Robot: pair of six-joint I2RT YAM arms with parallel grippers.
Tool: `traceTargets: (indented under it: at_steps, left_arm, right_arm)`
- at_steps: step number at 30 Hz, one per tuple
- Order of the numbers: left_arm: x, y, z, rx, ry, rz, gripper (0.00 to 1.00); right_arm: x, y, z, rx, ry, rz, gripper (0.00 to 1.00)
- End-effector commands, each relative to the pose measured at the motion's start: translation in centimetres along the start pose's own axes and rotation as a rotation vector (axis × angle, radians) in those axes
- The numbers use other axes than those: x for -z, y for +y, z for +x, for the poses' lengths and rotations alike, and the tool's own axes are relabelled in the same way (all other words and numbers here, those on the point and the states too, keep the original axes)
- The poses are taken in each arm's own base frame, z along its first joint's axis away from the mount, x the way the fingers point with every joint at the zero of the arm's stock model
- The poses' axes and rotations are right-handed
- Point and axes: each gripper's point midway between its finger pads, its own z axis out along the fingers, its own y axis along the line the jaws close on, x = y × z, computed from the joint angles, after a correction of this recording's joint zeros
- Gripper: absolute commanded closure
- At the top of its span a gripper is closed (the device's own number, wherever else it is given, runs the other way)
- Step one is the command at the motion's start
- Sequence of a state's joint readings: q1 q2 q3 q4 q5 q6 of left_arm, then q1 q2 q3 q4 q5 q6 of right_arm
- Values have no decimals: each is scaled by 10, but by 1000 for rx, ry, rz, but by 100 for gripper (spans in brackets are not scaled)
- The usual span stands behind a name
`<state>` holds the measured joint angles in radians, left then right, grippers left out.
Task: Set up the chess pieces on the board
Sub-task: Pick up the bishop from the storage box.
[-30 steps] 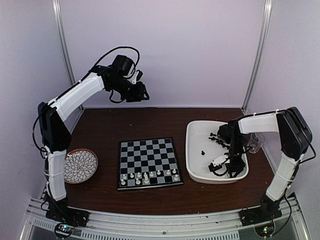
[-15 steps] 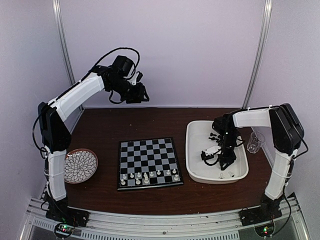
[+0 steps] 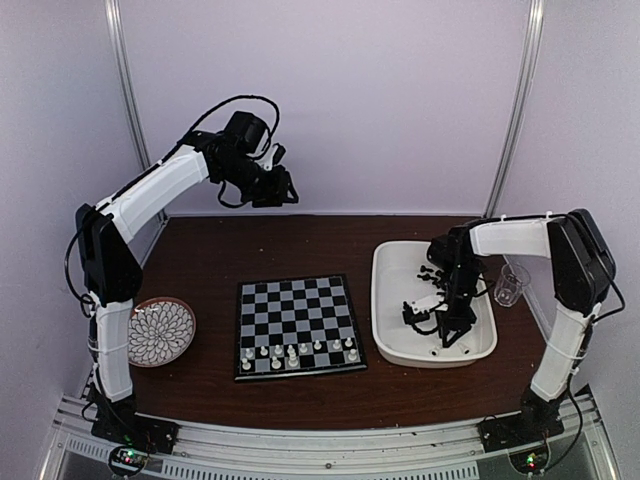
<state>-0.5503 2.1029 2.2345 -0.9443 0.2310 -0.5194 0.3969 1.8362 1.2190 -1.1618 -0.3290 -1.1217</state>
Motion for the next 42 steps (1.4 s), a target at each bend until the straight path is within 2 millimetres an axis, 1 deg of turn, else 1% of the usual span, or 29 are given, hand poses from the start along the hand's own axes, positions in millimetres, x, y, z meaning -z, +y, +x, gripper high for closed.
traceTargets:
  at_steps: [1,5,10,14,18,21,24,26,31,34,36,38,39,40,41,42]
  left_arm:
    - [5,-3,-9,6,-26,27,56]
    - [11,-2,-7,2,-28,21,56]
    - [14,-1,-7,1,-32,12,56]
    - [18,0,-6,1,-33,8,56]
    - [20,1,-2,-1,-28,5,56]
    - [22,1,0,-1,-24,4,56]
    - [24,0,0,-9,-26,5,56]
    - [26,-1,-2,-22,-35,12,56]
    - [34,-8,-12,-61,-87,29,56]
    - [41,-15,-20,-96,-151,44,56]
    - [45,-23,-27,-135,-218,63,57]
    - [47,-36,-30,-194,-287,83,57]
    - [45,-44,-28,-230,-316,93,57]
    - [39,-52,-21,-269,-338,107,57]
    - [39,-63,-19,-309,-377,129,57]
    - [39,-83,-17,-357,-431,168,57]
  right_arm:
    - [-5,16,-8,134,-10,-77,64]
    - [-11,17,-16,213,-11,-82,63]
    - [-22,11,-29,242,-1,-88,63]
    - [-27,8,-32,266,10,-73,63]
    - [-32,7,-29,274,33,-68,67]
    - [-32,7,-28,265,40,-62,73]
    - [-29,5,-30,240,31,-50,75]
    - [-24,1,-35,203,15,-34,79]
    - [-7,-7,-47,41,-70,-53,81]
    - [9,-12,-51,-77,-135,-78,81]
    - [21,-15,-54,-154,-187,-80,81]
    - [36,-18,-59,-234,-257,-86,82]
    - [44,-20,-61,-283,-303,-94,81]
    - [53,-21,-63,-323,-342,-106,82]
    - [62,-21,-67,-357,-384,-118,82]
    - [72,-21,-70,-383,-426,-121,82]
